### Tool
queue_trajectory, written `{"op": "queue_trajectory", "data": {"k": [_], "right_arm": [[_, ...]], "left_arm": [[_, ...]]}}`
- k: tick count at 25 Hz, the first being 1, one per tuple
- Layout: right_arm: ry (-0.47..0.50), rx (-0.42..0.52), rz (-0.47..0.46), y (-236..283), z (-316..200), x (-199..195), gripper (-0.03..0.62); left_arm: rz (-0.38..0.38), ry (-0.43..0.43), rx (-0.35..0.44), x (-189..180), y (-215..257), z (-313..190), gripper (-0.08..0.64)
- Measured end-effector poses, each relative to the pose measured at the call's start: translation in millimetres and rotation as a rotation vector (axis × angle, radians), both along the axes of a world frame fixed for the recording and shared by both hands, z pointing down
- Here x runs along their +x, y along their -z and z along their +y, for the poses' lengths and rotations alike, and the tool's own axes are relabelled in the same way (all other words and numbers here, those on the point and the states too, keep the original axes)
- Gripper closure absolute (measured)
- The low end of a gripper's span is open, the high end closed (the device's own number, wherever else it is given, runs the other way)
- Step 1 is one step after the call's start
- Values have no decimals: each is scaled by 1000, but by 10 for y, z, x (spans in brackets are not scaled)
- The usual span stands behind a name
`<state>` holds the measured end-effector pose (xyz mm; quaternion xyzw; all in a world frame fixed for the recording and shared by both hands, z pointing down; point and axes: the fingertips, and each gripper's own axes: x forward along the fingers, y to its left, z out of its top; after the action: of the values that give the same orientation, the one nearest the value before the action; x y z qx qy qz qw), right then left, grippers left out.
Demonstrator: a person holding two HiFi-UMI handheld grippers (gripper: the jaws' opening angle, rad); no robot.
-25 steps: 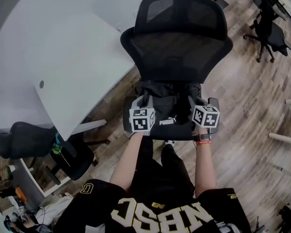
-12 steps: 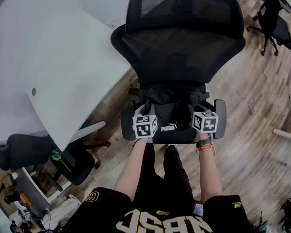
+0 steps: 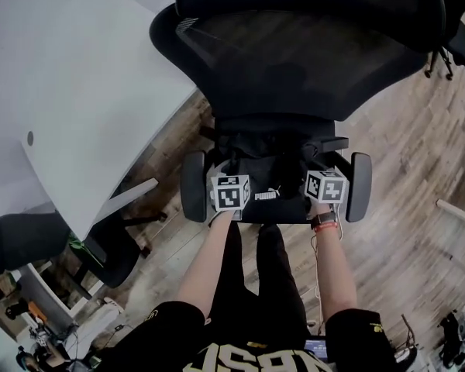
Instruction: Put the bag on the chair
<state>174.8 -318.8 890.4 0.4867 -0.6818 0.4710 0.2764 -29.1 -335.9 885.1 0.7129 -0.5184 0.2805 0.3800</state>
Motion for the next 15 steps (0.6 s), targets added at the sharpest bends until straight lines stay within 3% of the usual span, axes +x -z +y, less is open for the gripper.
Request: {"op": "queue_trajectory", "data": {"k": [6,15], "right_arm": [[-8,-92,20,-578,206,64,540],[-21,-151,90,-1021,315,272,476]], "left_arm": [[-42,-24,-80,-38,-526,114,511],[-45,-8,-164,-186,-930,81,395]]}}
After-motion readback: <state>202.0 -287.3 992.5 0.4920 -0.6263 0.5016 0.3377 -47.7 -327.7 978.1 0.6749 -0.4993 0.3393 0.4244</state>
